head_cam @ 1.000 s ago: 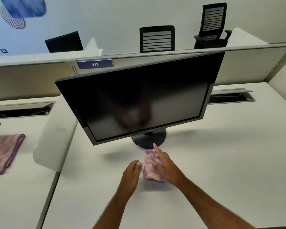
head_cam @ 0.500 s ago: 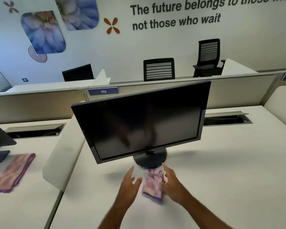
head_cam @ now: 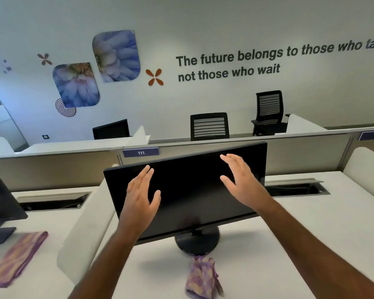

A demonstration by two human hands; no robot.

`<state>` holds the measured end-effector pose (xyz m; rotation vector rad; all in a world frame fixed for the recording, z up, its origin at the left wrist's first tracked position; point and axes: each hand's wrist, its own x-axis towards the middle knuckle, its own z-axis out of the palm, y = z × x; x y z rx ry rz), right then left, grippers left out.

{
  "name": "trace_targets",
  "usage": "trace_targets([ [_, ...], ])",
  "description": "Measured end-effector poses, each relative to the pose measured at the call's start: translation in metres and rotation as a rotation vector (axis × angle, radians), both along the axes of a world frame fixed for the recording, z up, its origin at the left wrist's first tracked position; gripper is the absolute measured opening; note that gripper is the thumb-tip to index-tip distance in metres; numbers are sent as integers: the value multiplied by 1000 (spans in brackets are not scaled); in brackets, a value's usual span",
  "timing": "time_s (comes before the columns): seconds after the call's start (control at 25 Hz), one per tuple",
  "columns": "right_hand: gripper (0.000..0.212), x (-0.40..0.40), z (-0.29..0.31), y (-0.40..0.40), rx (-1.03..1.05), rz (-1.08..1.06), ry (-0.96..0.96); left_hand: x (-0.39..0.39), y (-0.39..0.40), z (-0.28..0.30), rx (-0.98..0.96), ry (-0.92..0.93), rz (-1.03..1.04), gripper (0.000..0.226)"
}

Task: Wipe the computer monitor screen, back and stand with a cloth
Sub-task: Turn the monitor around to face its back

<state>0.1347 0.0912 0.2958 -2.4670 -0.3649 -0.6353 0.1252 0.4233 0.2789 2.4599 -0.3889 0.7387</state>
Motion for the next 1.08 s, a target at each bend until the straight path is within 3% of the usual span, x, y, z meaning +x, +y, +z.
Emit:
trace_targets([
  [0.16,66,29,37,-17,-271,-122,-144,29,14,45,141,-189,73,70],
  [0.32,69,41,39,-19,-437,-214,-22,54,23,54,264,-114,157,73],
  [0.56,70,35,33,-14,-469,-243,104,59,26,44,339,55,224,64],
  [0.8,67,40,33,-11,-472,-273,120,55,29,38,368,15,239,51],
  [1.08,65,57,46,-11,-506,-288,166,46,28,43,388,66,250,54],
])
